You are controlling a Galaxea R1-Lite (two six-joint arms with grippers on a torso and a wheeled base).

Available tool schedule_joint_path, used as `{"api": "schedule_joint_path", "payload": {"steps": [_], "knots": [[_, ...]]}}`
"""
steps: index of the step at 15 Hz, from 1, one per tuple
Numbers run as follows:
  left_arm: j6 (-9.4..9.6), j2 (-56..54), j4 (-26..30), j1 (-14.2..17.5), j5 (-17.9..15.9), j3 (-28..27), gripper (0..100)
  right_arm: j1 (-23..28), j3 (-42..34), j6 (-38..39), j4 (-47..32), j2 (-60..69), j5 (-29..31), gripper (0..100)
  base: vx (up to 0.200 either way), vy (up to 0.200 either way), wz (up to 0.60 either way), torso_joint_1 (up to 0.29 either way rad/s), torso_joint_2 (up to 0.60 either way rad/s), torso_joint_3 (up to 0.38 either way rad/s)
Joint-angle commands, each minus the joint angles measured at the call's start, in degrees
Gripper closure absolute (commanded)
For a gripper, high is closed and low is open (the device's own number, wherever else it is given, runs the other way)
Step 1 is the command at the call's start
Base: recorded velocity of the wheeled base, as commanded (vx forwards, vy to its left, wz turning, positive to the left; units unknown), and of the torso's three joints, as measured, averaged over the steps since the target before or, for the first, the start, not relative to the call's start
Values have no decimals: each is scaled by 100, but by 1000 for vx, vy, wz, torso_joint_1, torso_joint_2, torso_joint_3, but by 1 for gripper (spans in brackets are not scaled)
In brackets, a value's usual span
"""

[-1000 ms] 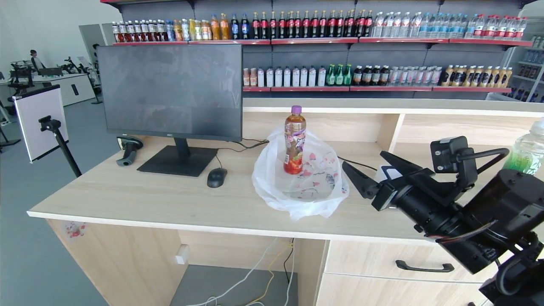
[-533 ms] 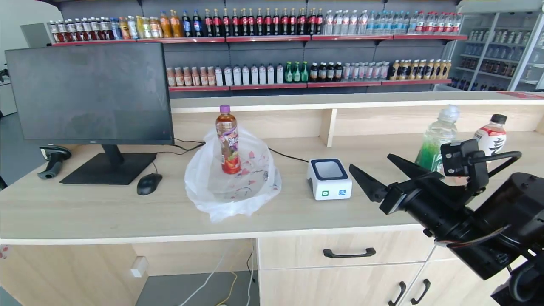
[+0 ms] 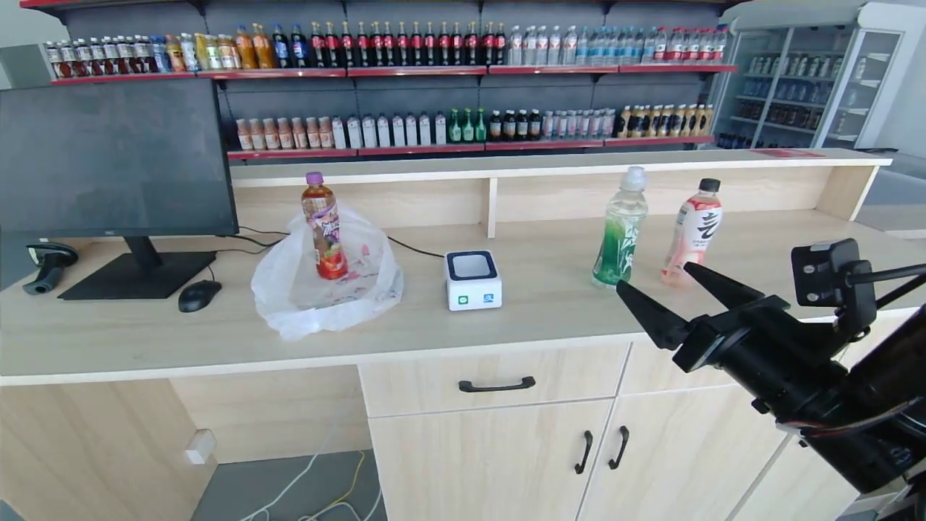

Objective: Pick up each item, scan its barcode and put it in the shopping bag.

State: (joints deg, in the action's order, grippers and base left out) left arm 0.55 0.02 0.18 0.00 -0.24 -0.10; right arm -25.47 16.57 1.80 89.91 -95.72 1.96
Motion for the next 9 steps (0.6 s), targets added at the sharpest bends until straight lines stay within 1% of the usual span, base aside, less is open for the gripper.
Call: {"api": "schedule_joint_path", "payload": {"steps": [1, 7, 9], "knots": [[-2, -2, -1, 0, -2, 1, 0, 24, -48, -5, 9, 1, 6, 0, 0, -200, 0, 17, 2, -2], [-2, -2, 8, 0, 7, 1, 0, 24, -22, -5, 9, -52, -3, 0, 200, -200, 0, 6, 1, 1], [-2, -2, -1, 0, -2, 1, 0, 24, -22, -5, 9, -96, -3, 0, 200, 0, 0, 12, 5, -5]]}}
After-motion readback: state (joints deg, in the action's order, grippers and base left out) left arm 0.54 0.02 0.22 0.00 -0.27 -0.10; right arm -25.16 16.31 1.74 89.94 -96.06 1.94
